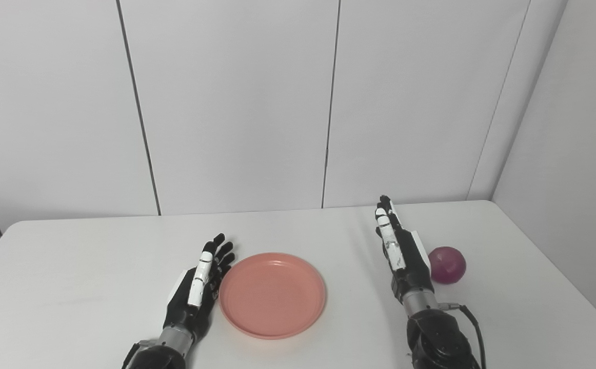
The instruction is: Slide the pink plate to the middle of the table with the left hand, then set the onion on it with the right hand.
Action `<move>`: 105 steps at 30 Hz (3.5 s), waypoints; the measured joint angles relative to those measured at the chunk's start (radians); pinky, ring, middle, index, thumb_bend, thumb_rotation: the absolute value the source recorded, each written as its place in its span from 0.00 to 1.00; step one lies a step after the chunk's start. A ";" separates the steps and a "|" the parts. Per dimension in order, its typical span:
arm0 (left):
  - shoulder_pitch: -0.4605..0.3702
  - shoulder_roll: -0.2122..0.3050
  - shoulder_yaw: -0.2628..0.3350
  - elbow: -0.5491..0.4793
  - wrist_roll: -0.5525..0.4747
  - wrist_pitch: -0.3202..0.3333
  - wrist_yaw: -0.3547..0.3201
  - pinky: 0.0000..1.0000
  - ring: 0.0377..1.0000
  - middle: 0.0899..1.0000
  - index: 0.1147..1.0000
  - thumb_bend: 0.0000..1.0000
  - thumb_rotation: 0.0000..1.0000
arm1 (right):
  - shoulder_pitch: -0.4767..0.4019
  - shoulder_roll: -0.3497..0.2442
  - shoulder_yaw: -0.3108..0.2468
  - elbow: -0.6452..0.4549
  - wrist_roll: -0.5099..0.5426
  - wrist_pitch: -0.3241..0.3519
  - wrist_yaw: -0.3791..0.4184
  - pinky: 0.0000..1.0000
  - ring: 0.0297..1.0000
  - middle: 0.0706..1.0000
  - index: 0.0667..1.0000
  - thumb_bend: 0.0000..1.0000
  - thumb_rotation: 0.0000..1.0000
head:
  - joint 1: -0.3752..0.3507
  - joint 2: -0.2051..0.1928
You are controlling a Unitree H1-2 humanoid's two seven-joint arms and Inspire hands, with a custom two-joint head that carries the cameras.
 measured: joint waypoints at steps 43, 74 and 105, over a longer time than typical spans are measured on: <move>-0.030 0.032 0.040 0.080 0.001 -0.110 -0.018 0.99 0.97 0.97 0.96 0.60 1.00 | 0.028 -0.267 0.029 0.014 -0.550 0.053 -0.076 0.83 0.93 0.94 0.94 0.79 0.48 | -0.100 -0.041; -0.035 0.036 0.041 0.087 -0.006 -0.120 -0.037 0.99 0.97 0.97 0.96 0.62 1.00 | 0.005 -0.325 0.092 0.104 -0.563 0.236 0.027 0.69 0.82 0.88 0.87 0.90 0.29 | -0.112 -0.045; -0.025 0.030 0.039 0.070 -0.006 -0.119 -0.038 0.98 0.96 0.96 0.95 0.61 1.00 | -0.002 -0.301 0.088 0.139 -0.520 0.248 -0.050 0.35 0.44 0.50 0.59 0.51 0.00 | -0.104 -0.038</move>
